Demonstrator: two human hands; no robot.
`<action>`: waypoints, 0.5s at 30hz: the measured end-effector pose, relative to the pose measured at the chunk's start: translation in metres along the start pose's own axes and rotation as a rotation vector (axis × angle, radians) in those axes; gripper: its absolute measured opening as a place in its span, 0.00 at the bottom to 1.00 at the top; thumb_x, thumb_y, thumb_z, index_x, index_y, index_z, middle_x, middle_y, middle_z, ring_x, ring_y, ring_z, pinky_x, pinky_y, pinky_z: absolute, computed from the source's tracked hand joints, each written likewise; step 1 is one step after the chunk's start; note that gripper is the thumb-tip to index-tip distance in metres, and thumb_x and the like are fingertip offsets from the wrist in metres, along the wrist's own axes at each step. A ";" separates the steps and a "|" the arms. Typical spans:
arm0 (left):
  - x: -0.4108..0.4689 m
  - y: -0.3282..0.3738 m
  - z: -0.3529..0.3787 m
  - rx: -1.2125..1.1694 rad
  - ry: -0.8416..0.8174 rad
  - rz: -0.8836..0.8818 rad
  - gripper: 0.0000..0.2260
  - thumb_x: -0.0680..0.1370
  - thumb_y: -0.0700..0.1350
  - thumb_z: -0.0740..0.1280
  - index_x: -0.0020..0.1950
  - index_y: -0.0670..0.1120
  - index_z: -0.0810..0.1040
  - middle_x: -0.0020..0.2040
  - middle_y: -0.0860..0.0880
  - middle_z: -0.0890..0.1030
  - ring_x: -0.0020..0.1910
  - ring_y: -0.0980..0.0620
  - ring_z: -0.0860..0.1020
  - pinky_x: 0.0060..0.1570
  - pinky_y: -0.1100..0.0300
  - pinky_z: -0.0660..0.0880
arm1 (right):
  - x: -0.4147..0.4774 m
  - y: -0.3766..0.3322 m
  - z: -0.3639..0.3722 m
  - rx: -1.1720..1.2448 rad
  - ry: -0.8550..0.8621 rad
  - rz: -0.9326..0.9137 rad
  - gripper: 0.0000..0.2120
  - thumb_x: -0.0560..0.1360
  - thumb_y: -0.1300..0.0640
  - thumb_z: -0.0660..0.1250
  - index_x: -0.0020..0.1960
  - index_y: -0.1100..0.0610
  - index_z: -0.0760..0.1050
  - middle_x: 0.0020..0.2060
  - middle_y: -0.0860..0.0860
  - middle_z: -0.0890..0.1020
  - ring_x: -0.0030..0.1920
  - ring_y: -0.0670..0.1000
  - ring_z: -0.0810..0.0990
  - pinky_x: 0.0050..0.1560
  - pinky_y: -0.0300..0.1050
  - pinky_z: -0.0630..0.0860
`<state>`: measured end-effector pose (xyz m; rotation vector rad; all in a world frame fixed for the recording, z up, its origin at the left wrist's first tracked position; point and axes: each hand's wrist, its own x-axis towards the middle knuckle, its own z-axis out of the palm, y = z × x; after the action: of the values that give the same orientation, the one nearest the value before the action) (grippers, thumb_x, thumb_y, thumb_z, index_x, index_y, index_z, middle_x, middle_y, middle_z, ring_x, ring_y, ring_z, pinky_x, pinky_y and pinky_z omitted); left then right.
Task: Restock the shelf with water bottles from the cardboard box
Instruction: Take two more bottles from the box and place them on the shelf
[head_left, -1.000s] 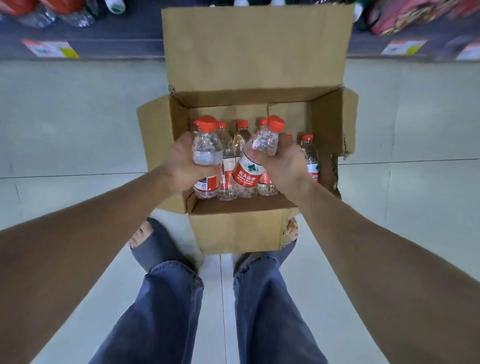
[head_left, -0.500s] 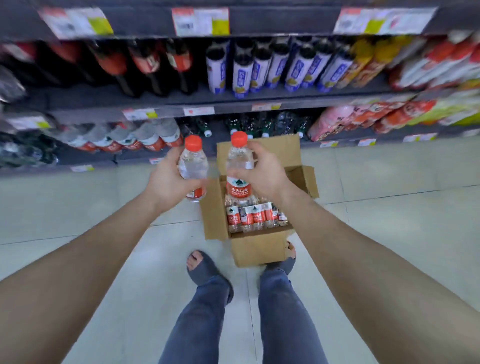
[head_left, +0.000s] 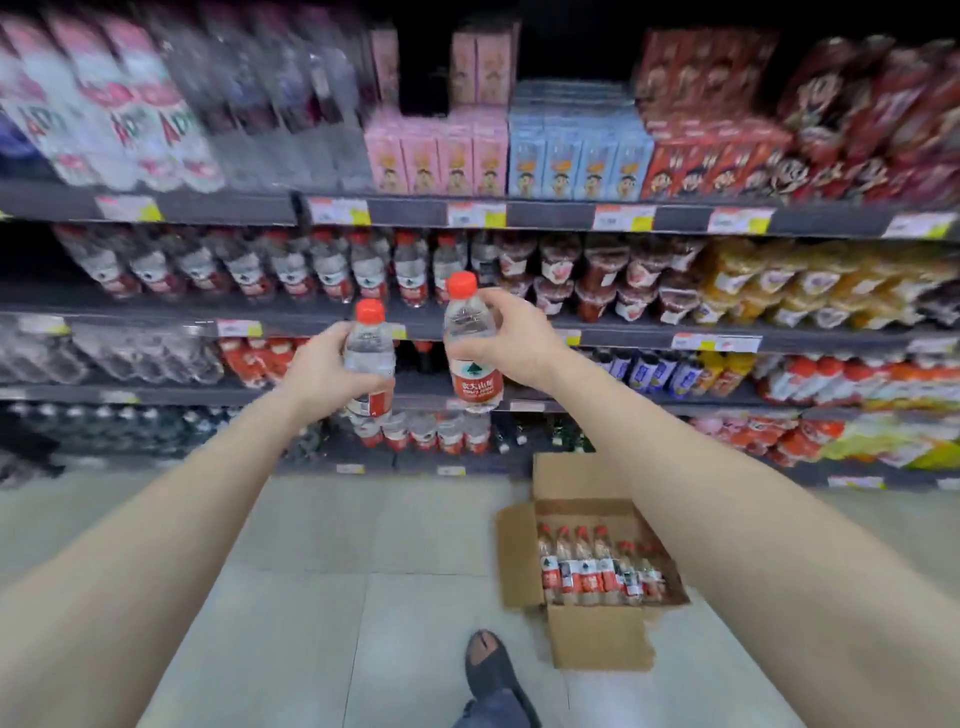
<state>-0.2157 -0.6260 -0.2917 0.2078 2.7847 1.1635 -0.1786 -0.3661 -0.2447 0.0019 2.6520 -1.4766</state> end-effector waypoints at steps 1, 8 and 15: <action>-0.012 0.002 -0.024 -0.002 0.023 0.009 0.26 0.70 0.49 0.82 0.64 0.53 0.75 0.54 0.57 0.80 0.53 0.54 0.79 0.50 0.59 0.72 | -0.006 -0.024 0.007 0.013 -0.006 -0.032 0.29 0.71 0.53 0.79 0.69 0.51 0.72 0.54 0.39 0.78 0.50 0.40 0.78 0.57 0.47 0.77; -0.122 -0.004 -0.166 -0.090 0.231 0.025 0.35 0.65 0.57 0.84 0.68 0.55 0.74 0.60 0.55 0.83 0.57 0.53 0.83 0.61 0.49 0.80 | -0.062 -0.168 0.089 -0.004 -0.025 -0.243 0.39 0.69 0.46 0.79 0.75 0.51 0.68 0.70 0.48 0.76 0.67 0.51 0.76 0.66 0.55 0.76; -0.204 -0.048 -0.282 -0.078 0.356 0.001 0.42 0.60 0.64 0.83 0.71 0.60 0.72 0.64 0.56 0.82 0.61 0.51 0.82 0.60 0.47 0.81 | -0.098 -0.285 0.162 -0.043 -0.117 -0.381 0.40 0.72 0.44 0.77 0.78 0.52 0.64 0.74 0.48 0.72 0.70 0.52 0.73 0.66 0.51 0.74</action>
<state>-0.0643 -0.8909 -0.1177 -0.0082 3.0257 1.4322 -0.0807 -0.6488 -0.0790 -0.6044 2.6904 -1.4588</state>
